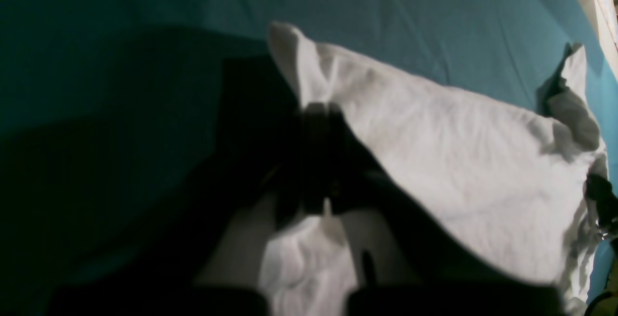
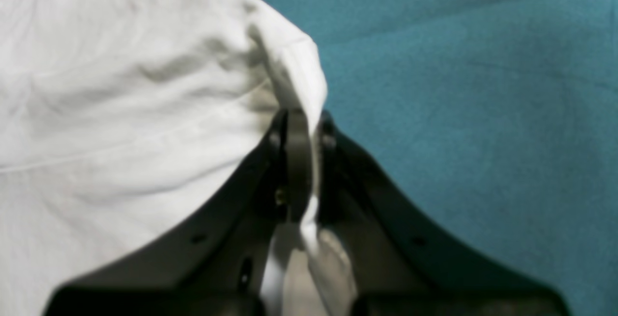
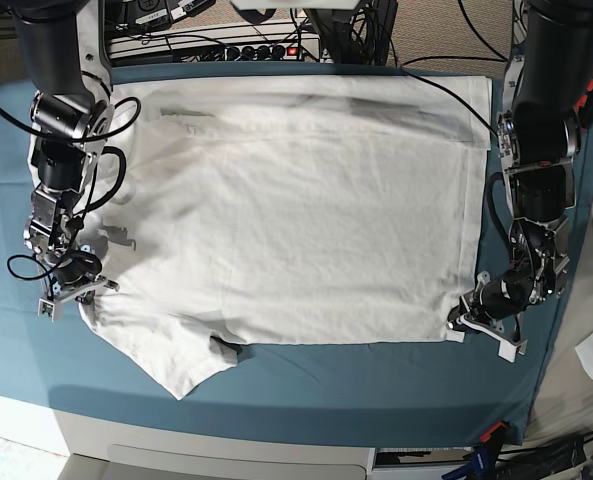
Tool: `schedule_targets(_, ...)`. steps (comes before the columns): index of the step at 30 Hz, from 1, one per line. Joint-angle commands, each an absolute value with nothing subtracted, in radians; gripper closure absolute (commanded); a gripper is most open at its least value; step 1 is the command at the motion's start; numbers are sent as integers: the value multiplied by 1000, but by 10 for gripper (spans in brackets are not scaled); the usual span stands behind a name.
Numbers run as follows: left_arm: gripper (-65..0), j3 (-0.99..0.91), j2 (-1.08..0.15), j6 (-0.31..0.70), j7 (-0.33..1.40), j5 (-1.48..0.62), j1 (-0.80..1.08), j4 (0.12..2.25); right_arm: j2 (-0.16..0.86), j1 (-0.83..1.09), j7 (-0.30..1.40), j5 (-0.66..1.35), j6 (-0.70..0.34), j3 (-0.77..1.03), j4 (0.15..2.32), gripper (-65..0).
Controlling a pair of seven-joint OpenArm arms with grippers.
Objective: Fold the T-shirt properly
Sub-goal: 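Grasp the hem corners of the shirt with both grippers, then lift the hem corners and fold the hem edge over onto the collar edge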
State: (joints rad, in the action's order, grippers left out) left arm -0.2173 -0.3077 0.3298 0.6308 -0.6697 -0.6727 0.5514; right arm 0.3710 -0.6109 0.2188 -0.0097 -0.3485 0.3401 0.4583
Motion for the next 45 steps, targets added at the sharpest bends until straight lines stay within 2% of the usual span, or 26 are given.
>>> schedule_targets(1,0,-218,-319,341,620,-683,-706,566,389,-621,245,-20,-344,341,465,0)
schedule_targets(11,0,-218,-319,341,620,-683,-706,566,389,-621,239,-19,-347,341,465,0)
schedule_targets(15,0,-218,-319,343,619,-684,-706,567,397,-620,233,-15,-434,341,490,0)
schedule_targets(19,0,-218,-335,442,624,-695,-706,568,405,-599,278,14,-518,341,583,0)
schedule_targets(27,0,-218,-384,591,777,-878,-706,607,417,-444,438,193,-679,341,886,0)
schedule_targets(31,0,-218,-414,653,873,-986,-691,612,432,-343,474,255,-688,341,1011,0)
schedule_targets(34,0,-218,-440,663,924,-1056,-646,658,451,-278,476,255,-688,341,1084,0)
schedule_targets(37,0,-218,-465,692,951,-1088,-583,740,472,-229,480,271,-690,341,1141,0)
schedule_targets(45,0,-219,-511,693,982,-1116,-411,1013,514,-148,528,326,-698,342,1209,0)
